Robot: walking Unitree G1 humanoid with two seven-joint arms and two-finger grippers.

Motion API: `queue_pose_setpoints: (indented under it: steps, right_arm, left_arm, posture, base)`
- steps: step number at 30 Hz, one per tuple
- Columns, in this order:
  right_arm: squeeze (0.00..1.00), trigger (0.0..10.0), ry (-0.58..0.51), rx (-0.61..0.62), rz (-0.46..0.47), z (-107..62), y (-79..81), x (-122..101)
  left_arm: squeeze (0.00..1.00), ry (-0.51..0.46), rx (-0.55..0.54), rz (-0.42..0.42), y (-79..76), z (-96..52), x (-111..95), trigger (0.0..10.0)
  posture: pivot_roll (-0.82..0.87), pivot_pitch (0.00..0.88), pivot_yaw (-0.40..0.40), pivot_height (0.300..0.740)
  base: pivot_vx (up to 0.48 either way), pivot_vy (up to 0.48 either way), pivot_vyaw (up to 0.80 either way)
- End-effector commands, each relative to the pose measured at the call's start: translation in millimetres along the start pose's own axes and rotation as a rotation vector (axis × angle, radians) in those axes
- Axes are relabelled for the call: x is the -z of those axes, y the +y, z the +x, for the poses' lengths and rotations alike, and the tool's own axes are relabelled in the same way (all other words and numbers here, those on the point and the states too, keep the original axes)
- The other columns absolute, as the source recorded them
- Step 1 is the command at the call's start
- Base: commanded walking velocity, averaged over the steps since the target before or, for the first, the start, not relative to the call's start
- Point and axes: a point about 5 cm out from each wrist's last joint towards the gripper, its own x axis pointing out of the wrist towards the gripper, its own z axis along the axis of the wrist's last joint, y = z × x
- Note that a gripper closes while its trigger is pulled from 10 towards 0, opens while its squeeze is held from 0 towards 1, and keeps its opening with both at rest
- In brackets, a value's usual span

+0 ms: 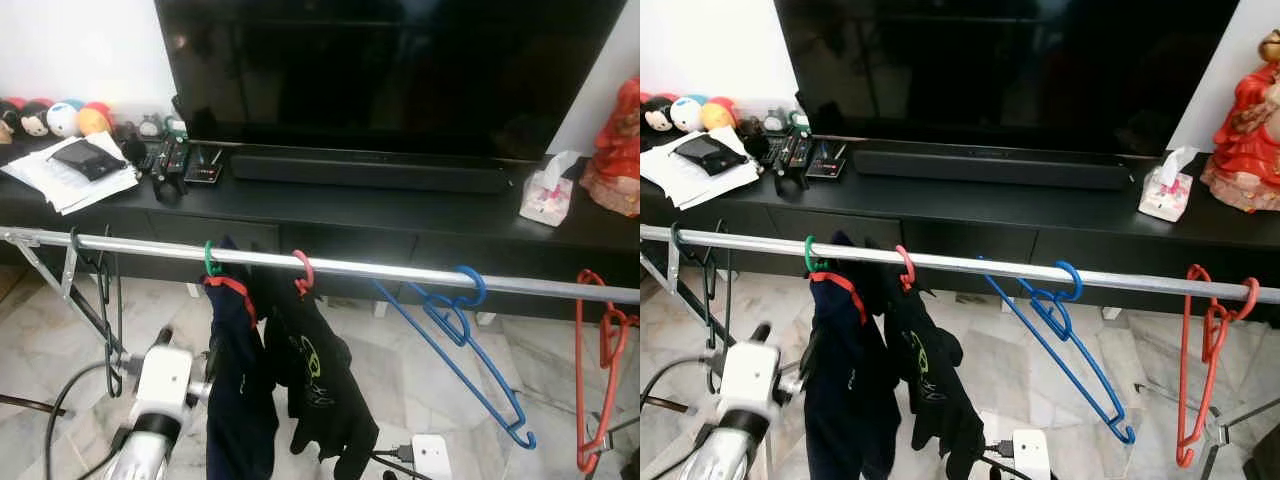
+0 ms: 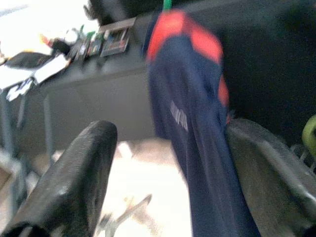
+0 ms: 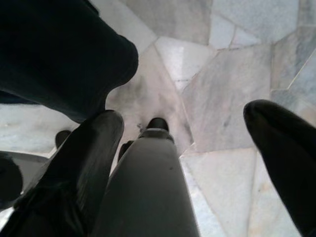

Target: Hang hanger

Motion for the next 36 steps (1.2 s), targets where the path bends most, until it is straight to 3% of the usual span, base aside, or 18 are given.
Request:
queue_pose_setpoints:
  steps: [1,3,6,8,13,18,23,30,36]
  right_arm:
    - [0.00,10.0,0.010,0.005,0.012,0.2,-1.3,0]
    - [0.00,10.0,0.008,0.004,0.012,0.5,-1.4,-1]
    - [0.00,10.0,0.008,0.004,0.012,0.5,-1.5,-1]
    - [0.00,10.0,0.008,0.005,0.012,0.6,-1.5,-2]
    - [0.00,10.0,0.008,0.007,0.014,0.7,-1.8,-2]
    - [0.00,10.0,0.009,0.006,0.013,0.7,-1.3,-2]
    - [0.00,10.0,0.009,0.007,0.015,0.6,-1.1,-1]
    - [0.00,10.0,0.010,0.010,0.022,0.3,-0.2,0]
    - [0.00,10.0,0.012,0.011,0.025,0.0,0.0,1]
  left_arm:
    - [1.00,0.044,-0.028,0.021,5.6,-2.2,9,10.0]
    - [1.00,0.207,-0.103,0.010,15.6,-7.6,41,10.0]
    - [1.00,0.272,-0.108,0.008,15.5,-9.5,52,10.0]
    - [0.00,0.412,-0.095,-0.006,8.7,-10.7,79,10.0]
    - [0.00,0.494,-0.132,-0.065,2.5,-4.1,96,10.0]
    - [0.00,0.595,-0.050,-0.106,-14.6,4.5,112,10.0]
    - [0.00,0.672,-0.072,-0.162,-16.7,6.5,122,10.0]
    - [0.00,0.829,-0.062,-0.159,-17.2,-8.5,141,10.0]
    - [0.00,0.859,-0.042,-0.138,-19.1,-12.8,145,10.0]
  posture:
    - [-0.10,0.000,-0.020,0.740]
    - [-0.10,0.000,-0.021,0.740]
    - [-0.10,0.000,-0.022,0.740]
    - [-0.11,0.000,-0.023,0.740]
    - [-0.11,0.000,-0.028,0.740]
    - [-0.11,0.000,-0.026,0.740]
    - [-0.11,0.000,-0.028,0.740]
    - [-0.13,0.000,-0.019,0.740]
    - [-0.13,0.000,-0.018,0.740]
  base:
    - [0.000,0.000,0.00]
    - [0.000,0.000,0.00]
    - [0.000,0.000,0.00]
    - [0.000,0.000,0.00]
    - [0.000,0.000,0.00]
    - [0.000,0.000,0.00]
    - [0.000,0.000,0.00]
    - [0.000,0.000,0.00]
    - [0.000,0.000,0.00]
